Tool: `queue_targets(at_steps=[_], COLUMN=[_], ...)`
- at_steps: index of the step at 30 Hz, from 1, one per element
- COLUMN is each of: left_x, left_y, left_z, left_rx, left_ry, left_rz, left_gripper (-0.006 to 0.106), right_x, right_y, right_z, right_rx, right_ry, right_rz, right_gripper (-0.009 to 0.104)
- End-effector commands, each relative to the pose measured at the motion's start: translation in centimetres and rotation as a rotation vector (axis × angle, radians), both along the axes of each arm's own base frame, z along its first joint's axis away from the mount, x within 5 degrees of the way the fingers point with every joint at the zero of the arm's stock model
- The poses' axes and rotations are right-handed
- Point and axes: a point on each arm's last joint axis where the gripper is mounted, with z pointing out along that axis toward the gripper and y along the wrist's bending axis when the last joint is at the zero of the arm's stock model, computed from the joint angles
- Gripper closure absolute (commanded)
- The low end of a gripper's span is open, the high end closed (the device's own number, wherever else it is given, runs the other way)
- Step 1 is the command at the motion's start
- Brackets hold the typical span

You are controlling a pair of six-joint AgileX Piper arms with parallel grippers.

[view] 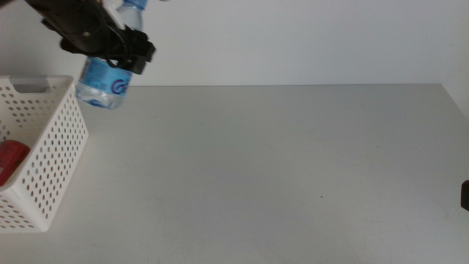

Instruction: Use arms to grab the bottles and put them into the dustbin to the left of the table.

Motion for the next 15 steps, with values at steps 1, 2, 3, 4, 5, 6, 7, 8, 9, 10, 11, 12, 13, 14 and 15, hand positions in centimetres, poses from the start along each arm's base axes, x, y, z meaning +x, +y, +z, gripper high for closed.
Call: queue_targets(at_steps=[1,2,3,4,5,6,7,8,9,10,11,12,13,14,15], left_x=[-1.0,-1.0,-1.0,-1.1,-1.1,-1.1,-1.2,-1.3,-1.4,-1.5,-1.6,-1.6,-1.5,-1.4,-1.1], left_y=[2.9,4.2,5.4,6.4,7.6,8.8,9.7,10.8,11.9,13.0,13.9,14.8,15.4,16.2,16.7], left_z=[4.6,4.9,5.1,5.2,5.2,5.1,5.0,4.8,4.6,4.4,4.1,3.9,3.5,3.2,2.7], left_rx=[-0.017,-0.010,-0.003,0.003,0.010,0.015,0.018,0.018,0.023,0.028,0.036,0.041,0.040,0.031,0.015], left_ry=[-0.112,-0.099,-0.085,-0.074,-0.060,-0.050,-0.035,-0.014,0.005,0.024,0.047,0.065,0.081,0.093,0.107], left_rz=[0.031,0.054,0.081,0.106,0.139,0.171,0.197,0.230,0.260,0.283,0.298,0.311,0.319,0.332,0.342], left_gripper=[0.102,0.102,0.102,0.102,0.102,0.102,0.102,0.102,0.102,0.102,0.102,0.102,0.102,0.102,0.102], right_x=[0.1,0.1,0.1,0.1,0.1,0.1,0.1,0.1,0.1,0.1,0.1,0.1,0.1,0.1,0.1], right_y=[-0.1,-0.1,-0.1,-0.1,-0.1,-0.1,-0.1,-0.1,-0.1,-0.1,-0.1,-0.1,-0.1,-0.1,-0.1], right_z=[1.6,1.6,1.6,1.6,1.6,1.6,1.6,1.6,1.6,1.6,1.6,1.6,1.6,1.6,1.6], right_rx=[0.046,0.046,0.046,0.046,0.046,0.046,0.046,0.046,0.046,0.046,0.046,0.046,0.046,0.046,0.046], right_ry=[-0.084,-0.084,-0.084,-0.084,-0.084,-0.084,-0.084,-0.084,-0.084,-0.084,-0.084,-0.084,-0.084,-0.084,-0.084], right_rz=[-0.013,-0.013,-0.013,-0.013,-0.013,-0.013,-0.013,-0.013,-0.013,-0.013,-0.013,-0.013,-0.013,-0.013,-0.013], right_gripper=[0.001,0.001,0.001,0.001,0.001,0.001,0.001,0.001,0.001,0.001,0.001,0.001,0.001,0.001,0.001])
